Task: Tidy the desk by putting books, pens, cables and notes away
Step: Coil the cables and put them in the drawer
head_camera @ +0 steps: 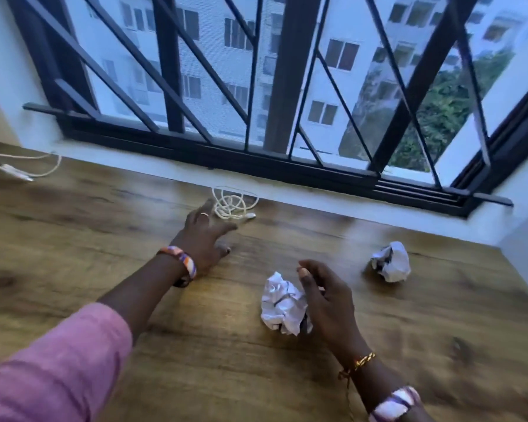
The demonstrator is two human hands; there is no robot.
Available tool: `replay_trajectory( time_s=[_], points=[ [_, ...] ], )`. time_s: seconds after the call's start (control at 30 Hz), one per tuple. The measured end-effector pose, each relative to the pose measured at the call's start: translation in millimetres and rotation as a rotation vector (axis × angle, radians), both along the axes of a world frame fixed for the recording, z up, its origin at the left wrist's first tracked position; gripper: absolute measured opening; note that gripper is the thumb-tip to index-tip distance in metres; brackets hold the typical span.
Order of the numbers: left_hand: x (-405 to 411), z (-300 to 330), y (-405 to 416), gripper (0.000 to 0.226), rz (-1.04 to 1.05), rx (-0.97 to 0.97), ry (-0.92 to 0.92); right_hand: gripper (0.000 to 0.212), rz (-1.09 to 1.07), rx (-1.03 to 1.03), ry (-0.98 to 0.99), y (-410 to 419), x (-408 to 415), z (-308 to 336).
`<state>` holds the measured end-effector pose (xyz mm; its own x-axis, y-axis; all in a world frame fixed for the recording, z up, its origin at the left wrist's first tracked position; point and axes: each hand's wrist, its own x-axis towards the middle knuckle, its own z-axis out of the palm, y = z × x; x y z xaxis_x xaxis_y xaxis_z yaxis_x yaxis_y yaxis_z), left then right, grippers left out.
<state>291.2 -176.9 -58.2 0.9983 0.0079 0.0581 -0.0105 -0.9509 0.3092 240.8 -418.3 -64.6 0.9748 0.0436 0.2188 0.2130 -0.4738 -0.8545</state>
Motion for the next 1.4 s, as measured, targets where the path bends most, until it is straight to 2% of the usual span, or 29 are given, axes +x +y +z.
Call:
replay_trajectory(
  time_s=[0.13, 0.27, 0.33, 0.4, 0.53, 0.63, 0.7, 0.73, 0.83, 0.9, 0.93, 1.03, 1.2, 1.3, 1.4],
  points=[
    [23, 11, -1, 0.039, -0.082, 0.257, 0.156, 0.021, -0.009, -0.006, -0.037, -1, -4, 7],
    [16, 18, -11, 0.029, -0.06, 0.425, 0.022, 0.034, 0.028, -0.075, -0.138, -9, -13, 20],
    [-2, 18, -8, 0.025, 0.014, 0.285, -0.004, 0.039, 0.057, -0.111, -0.208, -11, -22, 33],
    [-25, 28, 3, 0.019, 0.076, 0.037, -0.073, 0.042, 0.09, -0.117, -0.298, -7, -31, 49],
    [-86, 81, 21, 0.01, 0.148, -0.31, -0.399, 0.028, 0.227, -0.093, -0.359, 21, -56, 81],
    [-145, 127, 17, 0.013, 0.109, -0.468, -0.532, 0.047, 0.37, -0.166, -0.364, 58, -76, 103],
    [-189, 149, 11, 0.015, 0.101, -0.494, -0.608, 0.056, 0.428, -0.124, -0.392, 80, -96, 122],
    [-211, 157, 10, 0.016, 0.102, -0.471, -0.649, 0.052, 0.451, -0.079, -0.392, 90, -110, 134],
    [-271, 174, 11, 0.017, 0.143, -0.357, -0.752, 0.01, 0.543, -0.059, -0.491, 104, -152, 155],
    [-314, 182, 21, 0.017, 0.223, -0.256, -0.808, 0.027, 0.533, -0.064, -0.548, 103, -179, 162],
    [-332, 184, 29, 0.019, 0.275, -0.185, -0.823, 0.031, 0.512, 0.042, -0.477, 98, -187, 166],
    [-385, 185, 55, 0.02, 0.43, 0.002, -0.785, 0.023, 0.552, 0.654, -0.017, 78, -215, 184],
    [-434, 185, 46, 0.016, 0.563, 0.269, -0.451, 0.029, 0.597, 1.252, 0.51, 74, -259, 218],
    [-463, 198, 37, 0.009, 0.568, 0.311, -0.492, 0.031, 0.571, 1.458, 0.593, 78, -278, 241],
    [-490, 213, 38, 0.012, 0.543, 0.41, -0.73, 0.033, 0.561, 1.561, 0.568, 88, -301, 260]
  ],
)
